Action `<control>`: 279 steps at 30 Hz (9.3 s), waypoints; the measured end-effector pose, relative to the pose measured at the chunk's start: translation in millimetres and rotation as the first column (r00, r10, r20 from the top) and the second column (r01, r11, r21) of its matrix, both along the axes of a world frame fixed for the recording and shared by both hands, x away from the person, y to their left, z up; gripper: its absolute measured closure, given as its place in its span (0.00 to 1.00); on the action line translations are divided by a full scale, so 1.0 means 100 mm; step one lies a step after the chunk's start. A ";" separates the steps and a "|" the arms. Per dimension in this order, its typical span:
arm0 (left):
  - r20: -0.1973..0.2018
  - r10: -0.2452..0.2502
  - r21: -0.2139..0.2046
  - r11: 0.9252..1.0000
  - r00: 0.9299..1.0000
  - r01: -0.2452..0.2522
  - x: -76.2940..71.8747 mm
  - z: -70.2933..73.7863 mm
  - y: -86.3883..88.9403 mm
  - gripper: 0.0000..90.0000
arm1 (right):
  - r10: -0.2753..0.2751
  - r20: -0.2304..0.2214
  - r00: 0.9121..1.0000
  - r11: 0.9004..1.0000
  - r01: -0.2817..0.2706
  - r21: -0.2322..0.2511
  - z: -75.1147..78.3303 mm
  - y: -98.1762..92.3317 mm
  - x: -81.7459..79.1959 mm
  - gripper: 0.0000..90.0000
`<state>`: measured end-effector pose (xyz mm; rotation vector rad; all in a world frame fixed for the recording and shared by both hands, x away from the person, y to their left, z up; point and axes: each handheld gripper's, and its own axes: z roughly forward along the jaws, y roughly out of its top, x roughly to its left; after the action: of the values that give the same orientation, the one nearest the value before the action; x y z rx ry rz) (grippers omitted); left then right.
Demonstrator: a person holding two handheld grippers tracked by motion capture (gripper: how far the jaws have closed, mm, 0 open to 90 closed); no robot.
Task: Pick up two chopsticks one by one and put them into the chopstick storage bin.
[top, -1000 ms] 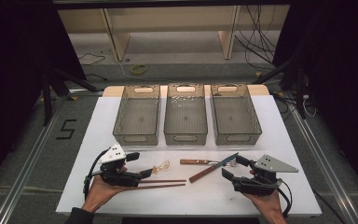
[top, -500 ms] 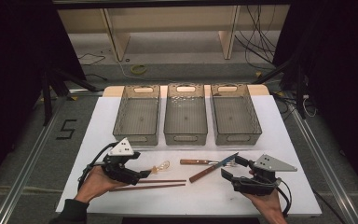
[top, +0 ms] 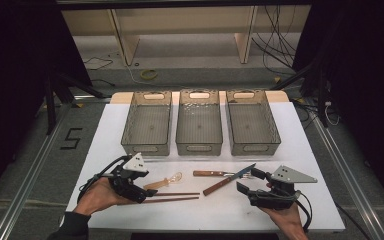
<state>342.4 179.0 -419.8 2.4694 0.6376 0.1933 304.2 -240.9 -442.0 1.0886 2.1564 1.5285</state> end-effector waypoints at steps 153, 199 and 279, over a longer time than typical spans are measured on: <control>0.094 0.308 -0.214 0.935 0.947 -0.283 1.16 0.53 0.29 0.92 | 0.027 -0.045 0.999 1.000 -0.027 0.013 -0.04 0.00 0.05 0.30; 0.028 0.480 -0.190 0.864 0.877 -0.467 1.60 0.14 0.56 0.92 | 0.028 -0.048 0.998 1.000 -0.028 0.015 -0.05 0.00 0.05 0.30; -0.120 0.051 0.174 0.984 0.991 -0.029 0.32 -0.09 0.13 0.37 | 0.034 -0.034 0.999 0.999 -0.034 0.004 -0.03 0.01 0.02 0.30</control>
<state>374.7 191.8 -428.9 2.6522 0.7520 0.1149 306.2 -239.6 -444.8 1.0915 2.2070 1.5393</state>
